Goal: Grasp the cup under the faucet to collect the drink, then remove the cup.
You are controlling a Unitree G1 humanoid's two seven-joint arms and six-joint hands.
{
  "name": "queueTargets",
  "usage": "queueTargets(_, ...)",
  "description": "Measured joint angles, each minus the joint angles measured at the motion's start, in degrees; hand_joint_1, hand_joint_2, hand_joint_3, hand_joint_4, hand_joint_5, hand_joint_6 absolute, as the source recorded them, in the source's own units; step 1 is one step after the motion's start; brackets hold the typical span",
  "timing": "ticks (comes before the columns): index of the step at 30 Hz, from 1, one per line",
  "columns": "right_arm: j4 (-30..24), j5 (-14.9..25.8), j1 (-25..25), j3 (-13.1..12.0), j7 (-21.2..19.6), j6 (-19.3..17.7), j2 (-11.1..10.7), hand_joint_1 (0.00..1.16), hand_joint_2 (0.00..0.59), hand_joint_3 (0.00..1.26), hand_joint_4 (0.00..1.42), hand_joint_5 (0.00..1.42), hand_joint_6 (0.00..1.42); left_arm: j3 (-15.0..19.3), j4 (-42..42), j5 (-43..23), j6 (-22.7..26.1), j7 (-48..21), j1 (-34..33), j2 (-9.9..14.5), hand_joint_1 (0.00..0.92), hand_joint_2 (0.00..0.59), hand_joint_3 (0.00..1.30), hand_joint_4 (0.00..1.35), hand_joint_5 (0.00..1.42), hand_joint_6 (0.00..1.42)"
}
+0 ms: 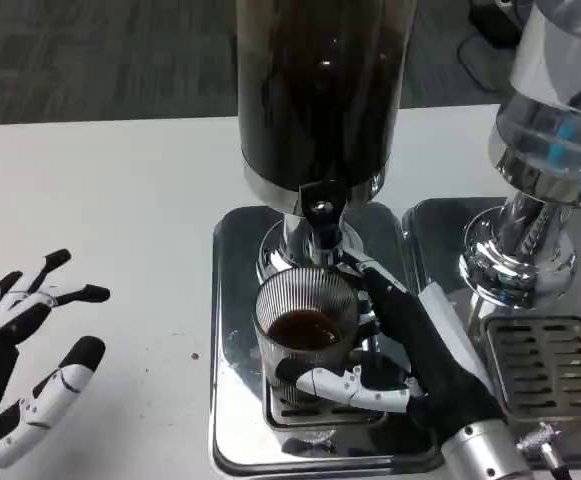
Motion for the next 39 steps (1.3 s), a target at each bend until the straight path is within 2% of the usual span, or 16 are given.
queueTargets(12, 1.1, -1.4, 0.1, 0.1, -2.5, -1.6, 0.5, 0.9, 0.122, 0.35, 0.42, 0.68, 0.96, 0.0, -0.7, 0.0, 0.5, 0.0, 0.4, 0.0, 0.0, 0.232, 0.4, 0.09, 0.25, 0.03)
queueTargets(26, 3.9, -2.1, 0.6, -0.6, -7.3, -6.3, 1.2, 0.92, 0.131, 0.44, 0.54, 0.81, 1.16, 0.0, -0.7, -0.1, 0.6, 0.0, 0.4, 0.0, 0.0, 0.232, 0.4, 0.09, 0.25, 0.03)
queueTargets(39, 5.0, -2.5, 1.0, -0.7, -10.2, -7.3, 1.8, 0.94, 0.136, 0.47, 0.57, 0.85, 1.23, 0.0, -0.7, -0.1, 0.6, 0.0, 0.4, 0.0, 0.0, 0.232, 0.41, 0.1, 0.25, 0.03)
